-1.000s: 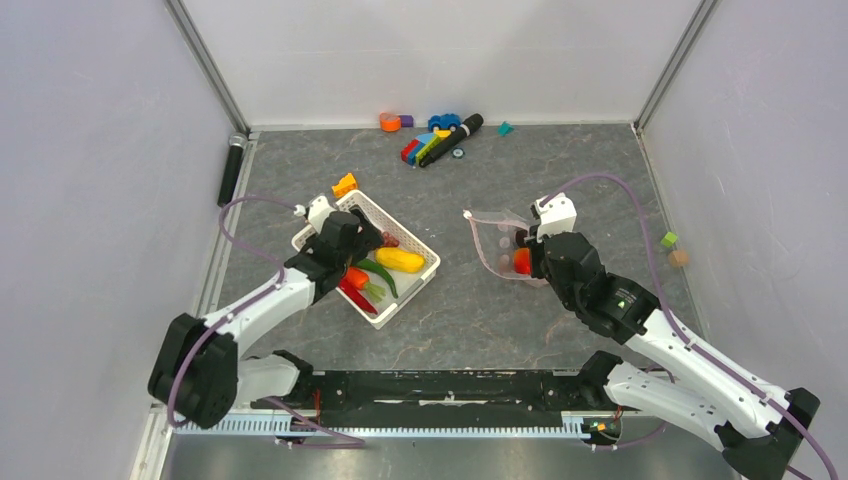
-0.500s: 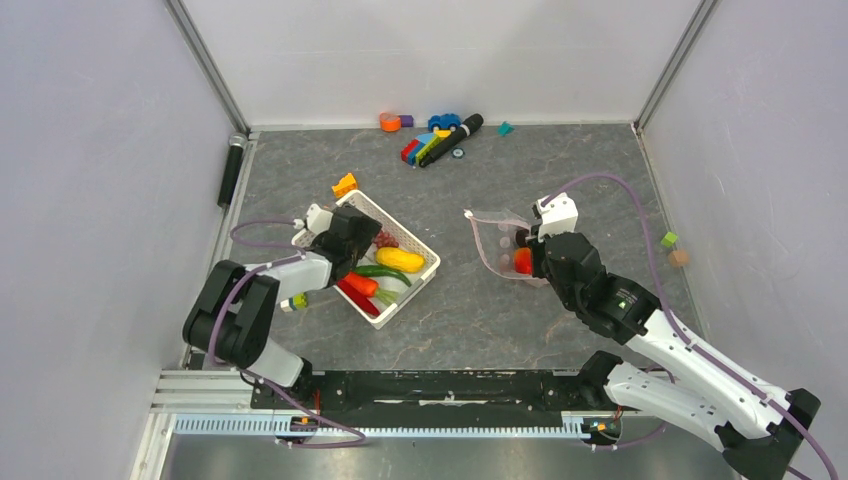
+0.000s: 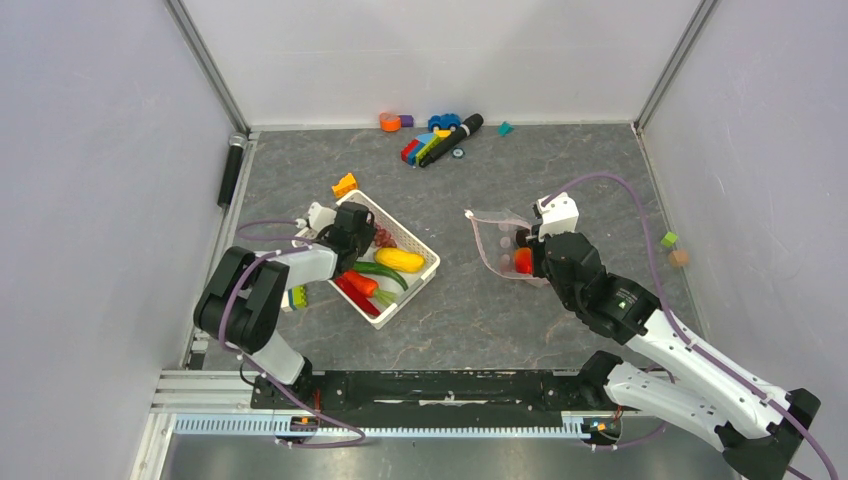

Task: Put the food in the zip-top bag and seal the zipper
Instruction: Pick up the fake fruit from the bin.

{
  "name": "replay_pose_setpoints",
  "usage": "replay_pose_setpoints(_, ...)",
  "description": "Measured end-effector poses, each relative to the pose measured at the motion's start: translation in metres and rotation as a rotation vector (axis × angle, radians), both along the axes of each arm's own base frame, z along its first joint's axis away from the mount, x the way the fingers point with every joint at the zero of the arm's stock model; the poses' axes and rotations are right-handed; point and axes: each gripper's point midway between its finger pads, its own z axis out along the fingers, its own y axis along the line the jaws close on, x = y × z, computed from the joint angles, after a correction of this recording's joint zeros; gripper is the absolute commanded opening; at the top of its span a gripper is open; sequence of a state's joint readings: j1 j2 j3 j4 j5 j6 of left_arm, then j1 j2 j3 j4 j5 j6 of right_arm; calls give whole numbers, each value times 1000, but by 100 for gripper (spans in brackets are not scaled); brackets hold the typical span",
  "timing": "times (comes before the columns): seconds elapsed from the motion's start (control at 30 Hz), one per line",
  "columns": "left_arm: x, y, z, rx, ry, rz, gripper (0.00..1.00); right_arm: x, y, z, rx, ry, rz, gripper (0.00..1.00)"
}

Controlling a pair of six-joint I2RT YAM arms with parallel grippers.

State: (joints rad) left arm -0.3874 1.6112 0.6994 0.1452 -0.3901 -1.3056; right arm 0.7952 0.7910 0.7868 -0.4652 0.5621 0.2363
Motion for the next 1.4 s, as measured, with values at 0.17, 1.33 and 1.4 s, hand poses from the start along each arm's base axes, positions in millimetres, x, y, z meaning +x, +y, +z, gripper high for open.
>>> replay_pose_setpoints(0.17, 2, -2, 3, -7, -14, -4, 14, 0, 0, 0, 0, 0, 1, 10)
replay_pose_setpoints(1.33, -39, -1, 112, 19, -286, -211, 2, -1, 0, 2, 6, -4, 2, 10)
replay_pose_setpoints(1.4, -41, -2, 120, 20, -309, -230, 2, -1, 0, 2, 6, -4, 2, 10)
